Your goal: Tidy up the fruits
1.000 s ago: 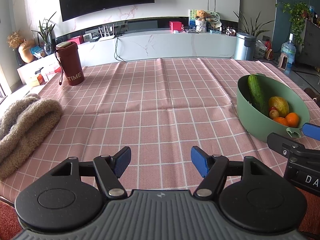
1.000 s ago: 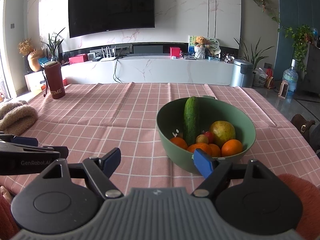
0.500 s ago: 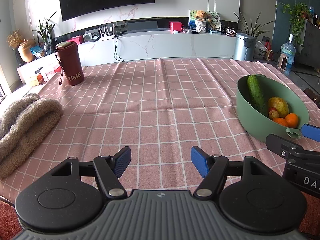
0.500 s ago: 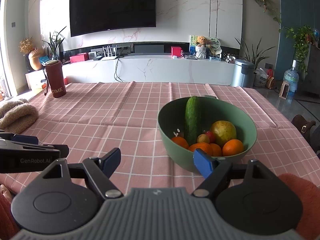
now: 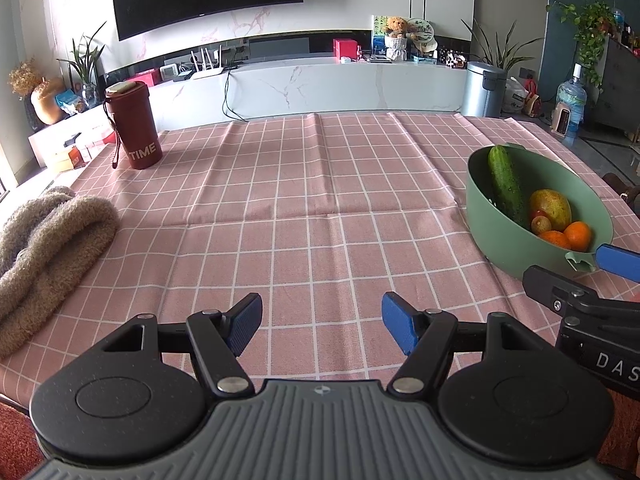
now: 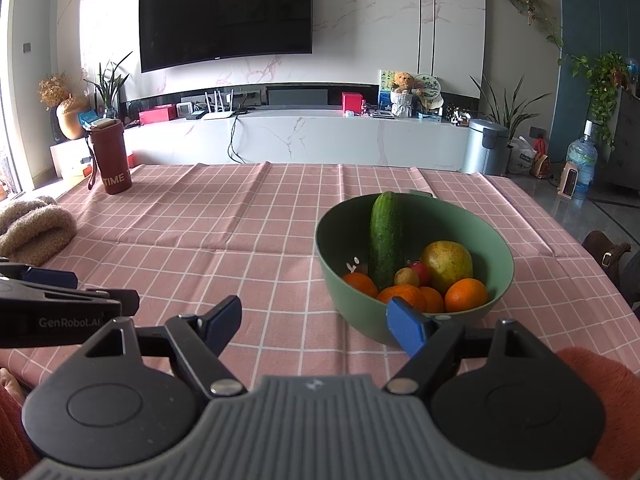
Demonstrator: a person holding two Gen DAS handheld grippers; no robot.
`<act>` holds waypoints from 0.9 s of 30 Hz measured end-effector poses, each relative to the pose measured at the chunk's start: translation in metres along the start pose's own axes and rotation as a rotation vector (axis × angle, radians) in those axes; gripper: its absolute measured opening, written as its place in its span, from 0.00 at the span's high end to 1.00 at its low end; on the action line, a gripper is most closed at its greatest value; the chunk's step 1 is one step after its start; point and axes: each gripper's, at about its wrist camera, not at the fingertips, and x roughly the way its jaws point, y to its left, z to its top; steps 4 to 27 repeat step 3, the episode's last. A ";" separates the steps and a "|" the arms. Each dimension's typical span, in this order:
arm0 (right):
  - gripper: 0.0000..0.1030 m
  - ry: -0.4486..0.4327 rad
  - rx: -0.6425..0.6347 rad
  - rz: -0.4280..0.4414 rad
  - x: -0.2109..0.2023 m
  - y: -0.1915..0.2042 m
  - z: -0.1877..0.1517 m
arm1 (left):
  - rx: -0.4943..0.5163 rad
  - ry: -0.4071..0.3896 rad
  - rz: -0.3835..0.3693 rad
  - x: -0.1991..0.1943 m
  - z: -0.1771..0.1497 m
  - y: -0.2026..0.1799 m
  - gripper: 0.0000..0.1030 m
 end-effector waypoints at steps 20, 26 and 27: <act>0.26 0.004 -0.005 0.001 0.001 0.001 -0.001 | 0.005 0.002 -0.005 0.000 0.000 -0.001 0.22; 0.26 0.004 -0.005 0.001 0.001 0.001 -0.001 | 0.005 0.002 -0.005 0.000 0.000 -0.001 0.22; 0.26 0.004 -0.005 0.001 0.001 0.001 -0.001 | 0.005 0.002 -0.005 0.000 0.000 -0.001 0.22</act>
